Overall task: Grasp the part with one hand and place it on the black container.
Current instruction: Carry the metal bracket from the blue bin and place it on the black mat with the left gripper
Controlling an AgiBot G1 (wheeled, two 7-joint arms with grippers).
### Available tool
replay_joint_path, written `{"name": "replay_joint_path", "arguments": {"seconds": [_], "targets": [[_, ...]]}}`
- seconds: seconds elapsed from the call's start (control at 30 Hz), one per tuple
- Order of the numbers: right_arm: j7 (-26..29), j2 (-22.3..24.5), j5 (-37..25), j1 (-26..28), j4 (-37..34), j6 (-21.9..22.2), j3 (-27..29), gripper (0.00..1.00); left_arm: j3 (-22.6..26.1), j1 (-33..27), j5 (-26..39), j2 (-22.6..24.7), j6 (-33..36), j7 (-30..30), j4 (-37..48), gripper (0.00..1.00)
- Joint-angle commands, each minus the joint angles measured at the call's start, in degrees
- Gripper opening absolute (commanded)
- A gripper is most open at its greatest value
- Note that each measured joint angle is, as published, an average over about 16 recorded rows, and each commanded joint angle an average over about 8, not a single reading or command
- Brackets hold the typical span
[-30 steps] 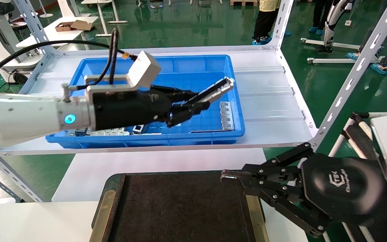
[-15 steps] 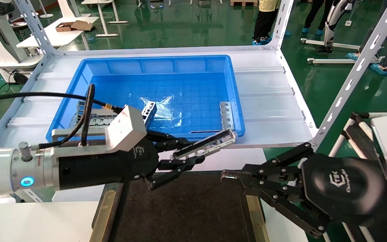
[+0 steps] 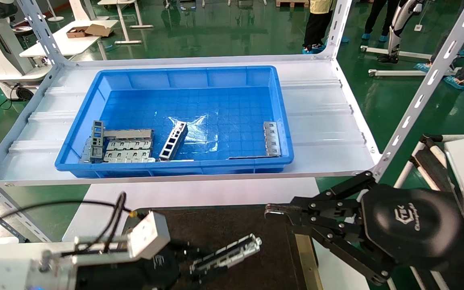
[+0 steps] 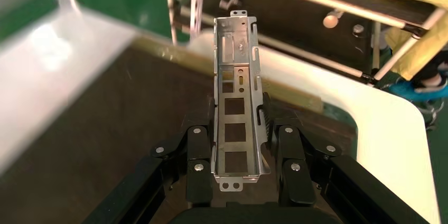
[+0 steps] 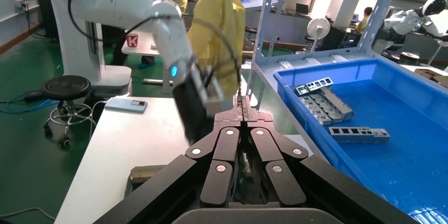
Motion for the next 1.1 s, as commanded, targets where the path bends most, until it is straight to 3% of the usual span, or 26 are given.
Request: {"name": "replay_joint_path", "arguments": {"seconds": [0.03,0.27,0.5,0.8,1.1], "targets": [[0.0,0.0,0.0,0.0,0.0,0.0,0.0,0.00,1.1,2.6,0.5,0.2,-2.1,-1.0,0.1,0.00],[0.0,0.0,0.0,0.0,0.0,0.0,0.0,0.00,4.5,10.2,1.8,4.1,-15.8,-9.2,1.4,0.00],[0.0,0.0,0.0,0.0,0.0,0.0,0.0,0.00,6.8,14.3,0.7,12.0,-33.2,-19.5,5.7,0.00],[0.0,0.0,0.0,0.0,0.0,0.0,0.0,0.00,10.3,12.8,-2.1,22.8,-50.0,-26.7,14.5,0.00],[0.0,0.0,0.0,0.0,0.0,0.0,0.0,0.00,15.2,10.0,-7.8,29.8,-57.6,-28.7,23.1,0.00]]}}
